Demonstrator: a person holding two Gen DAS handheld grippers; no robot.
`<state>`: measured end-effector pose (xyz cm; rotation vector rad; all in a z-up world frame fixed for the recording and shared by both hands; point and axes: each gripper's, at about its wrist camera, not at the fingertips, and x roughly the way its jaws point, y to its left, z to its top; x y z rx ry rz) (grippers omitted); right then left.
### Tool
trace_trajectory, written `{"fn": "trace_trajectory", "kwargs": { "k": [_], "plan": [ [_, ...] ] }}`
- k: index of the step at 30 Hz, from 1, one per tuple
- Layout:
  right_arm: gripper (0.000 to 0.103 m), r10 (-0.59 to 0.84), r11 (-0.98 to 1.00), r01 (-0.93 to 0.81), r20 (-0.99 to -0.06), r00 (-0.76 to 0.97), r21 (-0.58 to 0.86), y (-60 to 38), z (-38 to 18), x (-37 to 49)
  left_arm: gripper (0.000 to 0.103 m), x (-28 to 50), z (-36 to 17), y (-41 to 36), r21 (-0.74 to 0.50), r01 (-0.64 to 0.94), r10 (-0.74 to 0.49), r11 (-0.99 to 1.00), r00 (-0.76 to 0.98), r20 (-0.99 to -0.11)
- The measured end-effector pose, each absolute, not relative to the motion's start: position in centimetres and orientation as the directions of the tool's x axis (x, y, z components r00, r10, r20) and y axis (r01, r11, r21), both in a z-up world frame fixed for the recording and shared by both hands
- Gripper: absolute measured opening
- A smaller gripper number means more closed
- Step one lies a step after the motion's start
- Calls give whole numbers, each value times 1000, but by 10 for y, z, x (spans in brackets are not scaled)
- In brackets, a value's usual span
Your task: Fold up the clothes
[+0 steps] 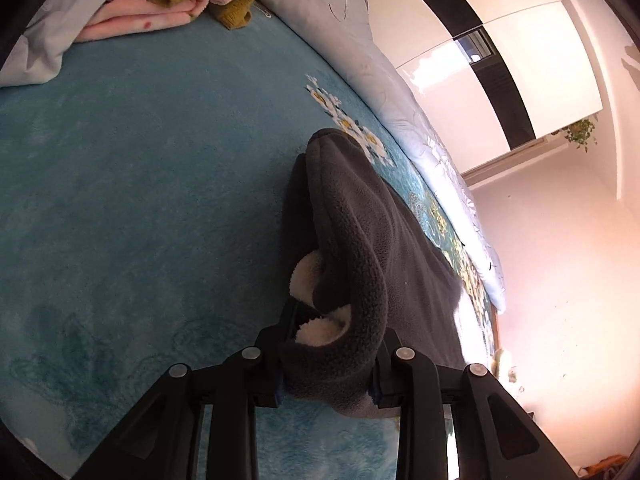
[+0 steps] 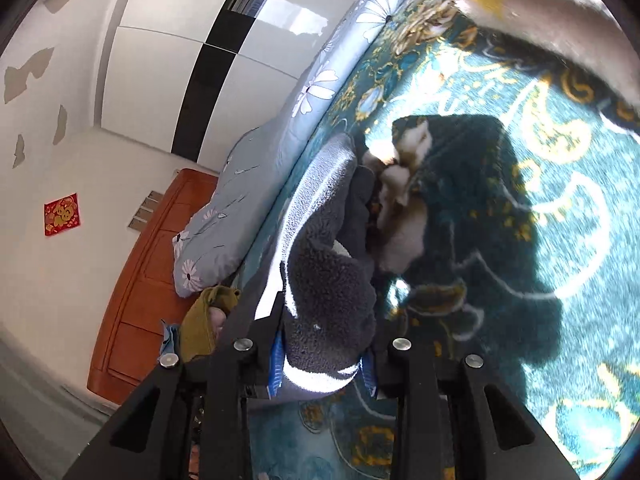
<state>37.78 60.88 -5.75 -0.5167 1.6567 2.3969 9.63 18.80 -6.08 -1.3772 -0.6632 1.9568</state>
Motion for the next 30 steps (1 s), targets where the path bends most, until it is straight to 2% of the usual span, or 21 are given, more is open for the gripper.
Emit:
{"fn": "trace_trajectory", "kwargs": {
  "k": [4, 7, 10, 12, 18, 22, 26, 30],
  "plan": [
    [34, -41, -318, -332, -363, -931, 888, 610, -69, 381, 40, 94, -66, 186, -717, -235, 755, -656, -232, -614],
    [41, -47, -323, -342, -375, -926, 883, 613, -69, 381, 47, 94, -63, 176, -720, -241, 759, -651, -244, -604],
    [55, -40, -356, -357, -395, -918, 864, 616, -64, 385, 61, 90, -54, 159, -687, -262, 735, -677, -288, -614],
    [74, -20, -410, -356, -399, -917, 840, 618, -57, 390, 72, 84, -47, 153, -656, -291, 717, -697, -307, -625],
    [76, -102, -469, -335, -427, -898, 817, 631, -57, 371, 73, 44, -51, 189, -612, -411, 714, -675, -158, -682],
    [76, -204, -499, -279, -424, -883, 820, 636, -56, 342, 76, 29, -60, 219, -639, -480, 732, -601, -8, -681],
    [76, -288, -548, -262, -473, -833, 794, 641, -57, 317, 76, 21, -70, 245, -645, -550, 703, -531, 139, -697],
    [78, -345, -570, -242, -496, -797, 785, 643, -58, 300, 81, 11, -78, 252, -672, -540, 686, -506, 221, -693]
  ]
}}
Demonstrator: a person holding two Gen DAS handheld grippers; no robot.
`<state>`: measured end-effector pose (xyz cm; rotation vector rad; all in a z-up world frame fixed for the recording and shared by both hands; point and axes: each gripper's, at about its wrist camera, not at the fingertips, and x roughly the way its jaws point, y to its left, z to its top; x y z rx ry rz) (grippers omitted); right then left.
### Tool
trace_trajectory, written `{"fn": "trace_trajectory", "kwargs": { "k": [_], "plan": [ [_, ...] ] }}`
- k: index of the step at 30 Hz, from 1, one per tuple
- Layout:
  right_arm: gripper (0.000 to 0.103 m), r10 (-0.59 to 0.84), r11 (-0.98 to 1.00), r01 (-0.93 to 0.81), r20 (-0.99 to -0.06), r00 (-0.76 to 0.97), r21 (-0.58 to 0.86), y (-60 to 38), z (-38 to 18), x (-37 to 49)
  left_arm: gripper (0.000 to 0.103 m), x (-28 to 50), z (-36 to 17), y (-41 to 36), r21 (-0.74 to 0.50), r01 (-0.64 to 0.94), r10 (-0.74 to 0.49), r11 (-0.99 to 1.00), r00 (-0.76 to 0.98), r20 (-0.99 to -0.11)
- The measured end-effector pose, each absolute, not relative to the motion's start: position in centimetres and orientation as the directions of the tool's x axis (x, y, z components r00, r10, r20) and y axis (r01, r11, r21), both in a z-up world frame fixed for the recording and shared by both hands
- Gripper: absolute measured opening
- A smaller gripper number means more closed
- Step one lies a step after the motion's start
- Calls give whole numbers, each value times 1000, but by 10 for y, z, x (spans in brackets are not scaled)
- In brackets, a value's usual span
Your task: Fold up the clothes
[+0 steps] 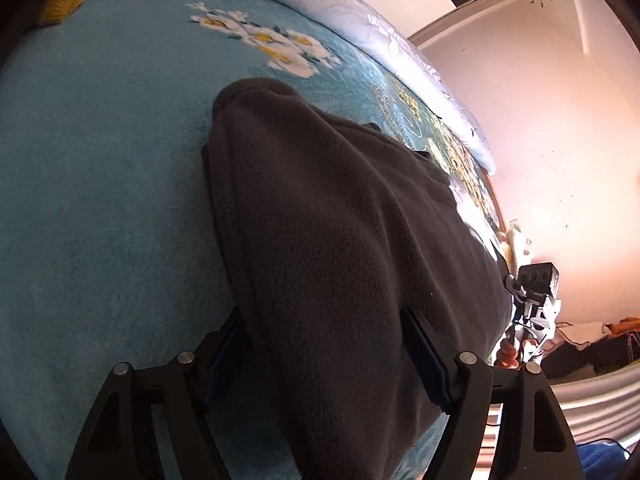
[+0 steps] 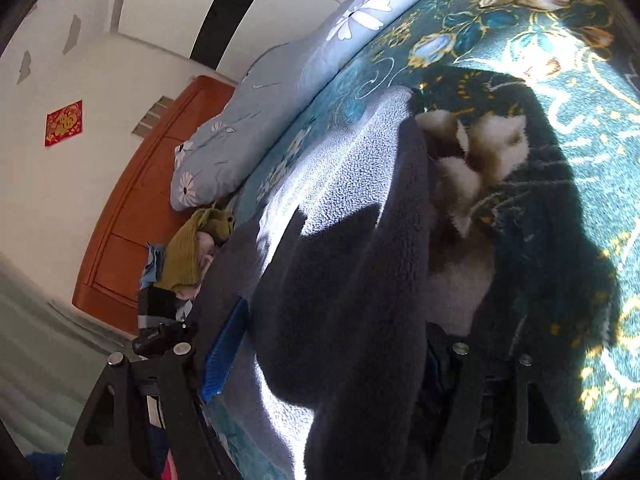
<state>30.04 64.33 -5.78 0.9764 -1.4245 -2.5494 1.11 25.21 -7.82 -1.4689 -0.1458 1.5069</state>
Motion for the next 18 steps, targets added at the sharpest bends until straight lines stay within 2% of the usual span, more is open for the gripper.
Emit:
{"fn": "trace_trajectory", "kwargs": {
  "k": [5, 9, 12, 17, 18],
  "plan": [
    [78, -348, -588, -238, -507, -788, 773, 644, -59, 291, 80, 15, -72, 237, -717, -508, 716, -477, 249, -652],
    [78, -355, -585, -223, -493, -794, 780, 643, -56, 295, 80, 21, -68, 234, -716, -519, 729, -467, 233, -644],
    [77, -371, -571, -204, -472, -800, 795, 644, -56, 295, 80, 16, -72, 236, -753, -485, 758, -445, 243, -605],
    [77, -374, -566, -220, -486, -790, 794, 645, -61, 289, 79, 15, -74, 233, -731, -496, 737, -469, 237, -633],
    [77, -372, -569, -222, -489, -789, 792, 644, -60, 288, 74, 15, -73, 230, -724, -499, 733, -476, 230, -640]
  ]
}}
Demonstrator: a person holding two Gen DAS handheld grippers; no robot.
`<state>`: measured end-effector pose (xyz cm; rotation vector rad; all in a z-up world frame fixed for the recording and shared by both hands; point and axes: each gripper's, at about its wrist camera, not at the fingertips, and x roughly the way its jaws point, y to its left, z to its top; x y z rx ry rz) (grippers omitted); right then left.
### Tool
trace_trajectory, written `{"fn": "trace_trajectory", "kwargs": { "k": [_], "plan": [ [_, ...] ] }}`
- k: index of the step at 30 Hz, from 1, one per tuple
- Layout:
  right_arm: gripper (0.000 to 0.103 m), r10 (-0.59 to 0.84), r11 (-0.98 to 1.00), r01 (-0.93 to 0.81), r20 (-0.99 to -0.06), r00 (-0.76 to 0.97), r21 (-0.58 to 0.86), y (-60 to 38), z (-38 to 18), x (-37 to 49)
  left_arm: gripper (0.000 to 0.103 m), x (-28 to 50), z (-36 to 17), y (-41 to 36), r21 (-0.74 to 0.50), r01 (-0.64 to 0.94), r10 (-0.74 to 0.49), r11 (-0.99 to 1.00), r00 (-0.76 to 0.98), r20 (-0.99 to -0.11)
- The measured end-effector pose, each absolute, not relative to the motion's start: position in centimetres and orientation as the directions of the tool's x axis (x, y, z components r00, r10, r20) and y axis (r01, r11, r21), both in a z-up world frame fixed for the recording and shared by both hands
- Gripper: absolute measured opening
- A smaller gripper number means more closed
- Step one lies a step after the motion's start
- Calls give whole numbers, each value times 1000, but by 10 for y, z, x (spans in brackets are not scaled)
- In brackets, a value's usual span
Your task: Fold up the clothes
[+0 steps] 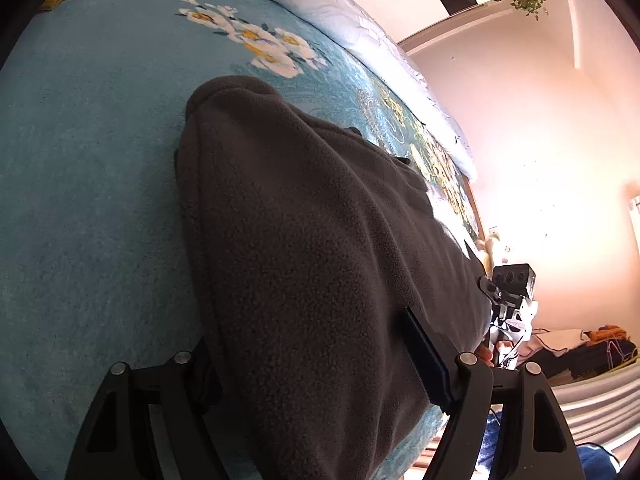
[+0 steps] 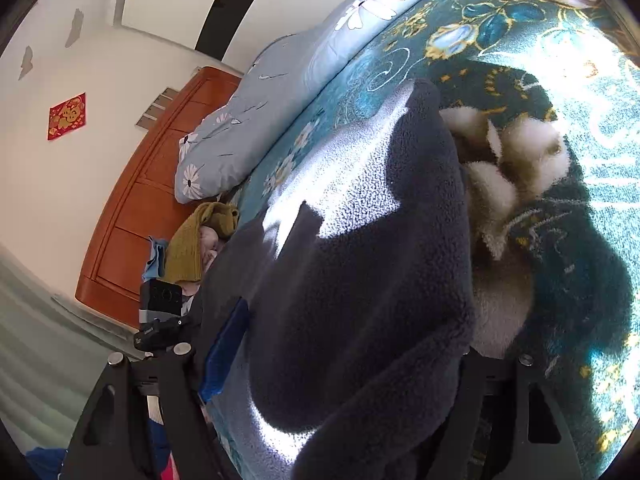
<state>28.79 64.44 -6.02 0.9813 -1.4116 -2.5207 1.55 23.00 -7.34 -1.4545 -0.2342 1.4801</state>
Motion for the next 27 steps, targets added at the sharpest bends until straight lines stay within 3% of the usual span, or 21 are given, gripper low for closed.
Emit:
{"fn": "trace_trajectory", "kwargs": {
  "k": [2, 6, 9, 16, 27],
  "plan": [
    [76, -365, -575, -232, -500, -786, 785, 643, -58, 287, 61, 17, -71, 224, -700, -508, 719, -503, 203, -664],
    [56, -362, -556, -253, -505, -783, 792, 644, -56, 288, 45, 24, -63, 214, -683, -516, 727, -517, 157, -669],
    [48, -366, -554, -253, -506, -781, 793, 643, -51, 288, 39, 37, -48, 207, -650, -549, 727, -526, 106, -678],
    [44, -393, -577, -180, -464, -794, 797, 633, -19, 295, 37, 69, 9, 187, -605, -638, 760, -476, 47, -648],
    [44, -418, -604, -93, -414, -809, 791, 619, 14, 337, 37, 108, 57, 244, -545, -722, 778, -426, 16, -628]
  ]
}}
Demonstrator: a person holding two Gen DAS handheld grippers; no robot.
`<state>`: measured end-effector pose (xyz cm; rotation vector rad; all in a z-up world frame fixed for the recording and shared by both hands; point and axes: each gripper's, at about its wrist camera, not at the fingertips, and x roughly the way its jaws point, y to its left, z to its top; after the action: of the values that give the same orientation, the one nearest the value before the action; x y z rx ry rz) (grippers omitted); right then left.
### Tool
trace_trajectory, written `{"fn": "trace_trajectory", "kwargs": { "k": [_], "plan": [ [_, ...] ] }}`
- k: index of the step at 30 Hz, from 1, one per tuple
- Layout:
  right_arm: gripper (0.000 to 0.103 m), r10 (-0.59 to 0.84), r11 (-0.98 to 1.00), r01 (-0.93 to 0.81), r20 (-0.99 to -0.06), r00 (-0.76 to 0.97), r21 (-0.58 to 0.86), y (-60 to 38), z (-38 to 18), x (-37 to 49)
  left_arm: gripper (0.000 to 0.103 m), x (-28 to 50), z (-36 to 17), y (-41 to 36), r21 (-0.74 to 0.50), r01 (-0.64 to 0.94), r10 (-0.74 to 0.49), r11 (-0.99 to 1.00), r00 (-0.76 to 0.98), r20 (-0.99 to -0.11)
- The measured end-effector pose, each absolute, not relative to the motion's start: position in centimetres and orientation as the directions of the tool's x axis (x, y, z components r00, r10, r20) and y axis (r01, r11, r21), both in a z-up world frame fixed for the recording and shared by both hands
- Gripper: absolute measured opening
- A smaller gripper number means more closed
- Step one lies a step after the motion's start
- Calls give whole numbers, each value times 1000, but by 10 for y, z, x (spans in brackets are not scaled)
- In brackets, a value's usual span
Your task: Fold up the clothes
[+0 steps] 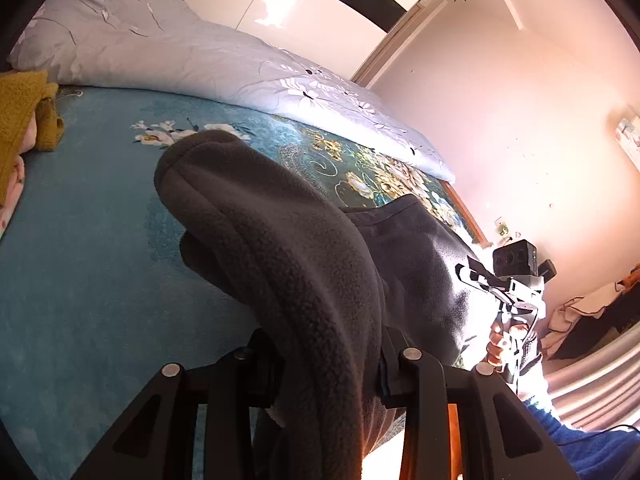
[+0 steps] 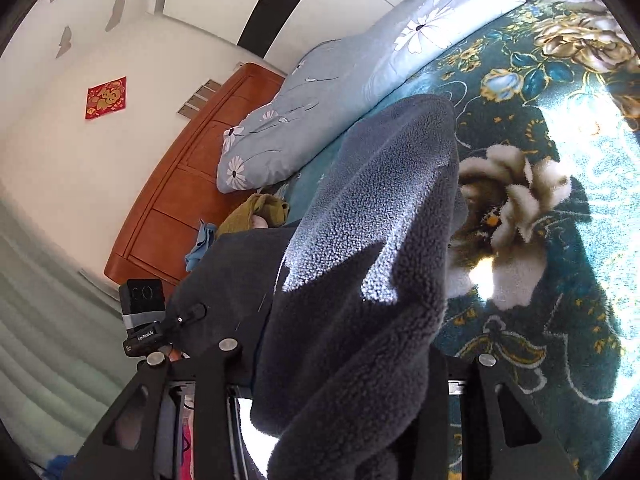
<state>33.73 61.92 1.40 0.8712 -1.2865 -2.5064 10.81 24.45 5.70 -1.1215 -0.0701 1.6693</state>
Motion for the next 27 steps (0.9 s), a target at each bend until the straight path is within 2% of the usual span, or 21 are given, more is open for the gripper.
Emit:
{"fn": "trace_trajectory", "kwargs": {
  "k": [8, 15, 22, 27],
  "plan": [
    [44, -401, -640, -38, -376, -835, 767, 646, 49, 370, 37, 134, 114, 318, -474, -807, 783, -351, 24, -621],
    [44, -273, -666, -72, -333, -902, 742, 731, 97, 447, 37, 177, 170, 442, -451, -874, 813, -182, 125, -569],
    [44, -61, -730, -239, -410, -910, 640, 830, 160, 550, 37, 231, 180, 588, -541, -841, 817, 2, 313, -484],
    [44, 45, -742, -363, -498, -866, 564, 879, 179, 607, 37, 271, 145, 654, -666, -744, 794, 53, 436, -424]
  ]
}}
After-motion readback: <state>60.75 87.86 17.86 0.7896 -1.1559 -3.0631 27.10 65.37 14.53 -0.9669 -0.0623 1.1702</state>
